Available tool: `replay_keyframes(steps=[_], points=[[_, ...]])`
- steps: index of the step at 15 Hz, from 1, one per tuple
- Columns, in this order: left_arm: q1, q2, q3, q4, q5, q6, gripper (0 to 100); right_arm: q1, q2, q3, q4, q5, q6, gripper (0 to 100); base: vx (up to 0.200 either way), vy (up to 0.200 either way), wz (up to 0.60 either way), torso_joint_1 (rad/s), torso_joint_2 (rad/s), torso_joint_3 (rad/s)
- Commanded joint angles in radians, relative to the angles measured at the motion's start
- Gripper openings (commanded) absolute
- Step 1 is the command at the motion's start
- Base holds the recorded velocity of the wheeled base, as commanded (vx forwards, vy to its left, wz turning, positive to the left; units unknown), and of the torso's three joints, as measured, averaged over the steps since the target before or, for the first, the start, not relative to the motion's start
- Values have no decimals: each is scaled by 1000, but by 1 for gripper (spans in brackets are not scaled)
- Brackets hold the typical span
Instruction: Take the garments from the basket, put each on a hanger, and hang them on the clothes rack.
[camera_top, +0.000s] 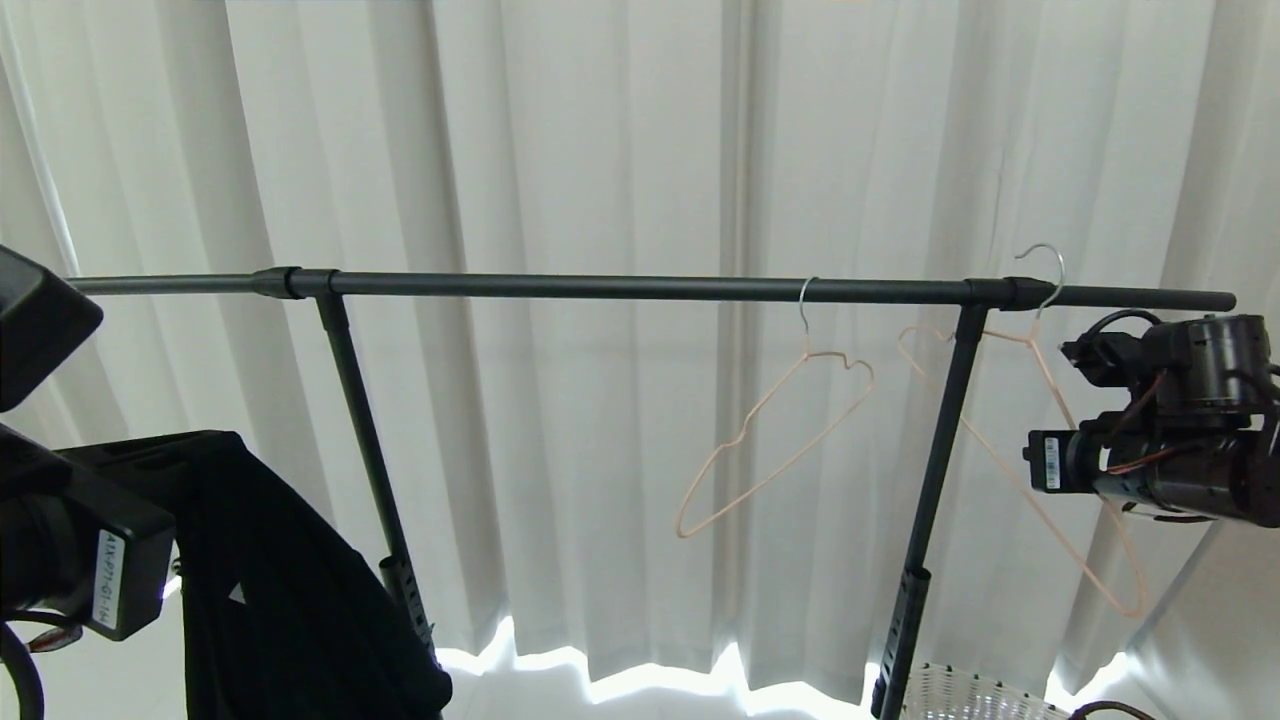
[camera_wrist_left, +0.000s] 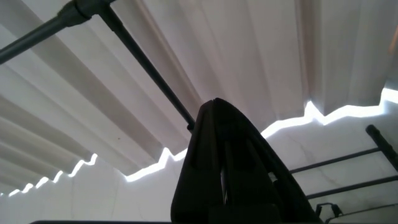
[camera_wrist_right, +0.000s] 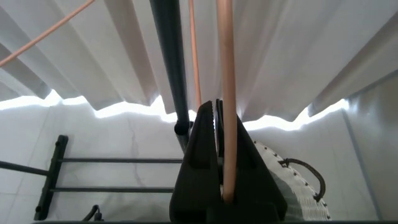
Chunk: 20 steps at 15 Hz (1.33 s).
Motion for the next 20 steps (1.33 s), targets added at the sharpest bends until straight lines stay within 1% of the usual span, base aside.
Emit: replay_keyframes(steps=[1, 3, 5, 7, 11, 13, 16, 18, 19, 20], points=[[0, -1, 0, -8, 3, 3, 0, 1, -70, 36, 0, -7, 1, 0, 0, 0, 0, 0, 0, 0], [0, -1, 0, -8, 23, 26, 0, 1, -97, 54, 0, -8, -2, 0, -200, 0, 0, 2, -2, 5], [0, -6, -2, -9, 24, 28, 0, 1, -106, 56, 3, -11, -4, 0, -200, 0, 0, 12, 7, 2], [0, -12, -2, -9, 23, 28, 0, 1, -108, 56, 6, -45, -4, 0, -200, 0, 0, -10, 0, 0], [0, -20, -2, -9, 23, 29, 0, 2, -126, 61, 9, -56, -5, 0, -200, 0, 0, 1, 4, 5], [0, -20, -2, -9, 23, 29, 0, 7, -152, 85, 9, -56, -9, 0, -200, 0, 0, 2, 5, 2], [0, -17, -2, -9, 20, 29, 0, 37, -232, 157, 9, -50, -9, 0, -200, 0, 0, 2, 1, -2], [0, -11, -2, -9, 20, 29, 0, 111, -320, 197, 9, -31, -9, 0, 0, 0, 0, 0, 0, 0], [0, -1, -2, -9, 20, 29, 0, 171, -364, 209, 18, -13, -9, 0, 0, 0, 0, 0, 0, 0], [0, 19, -8, -11, 20, 26, 0, 251, -404, 211, 45, 2, -9, 0, 0, 0, 0, 0, 0, 0]])
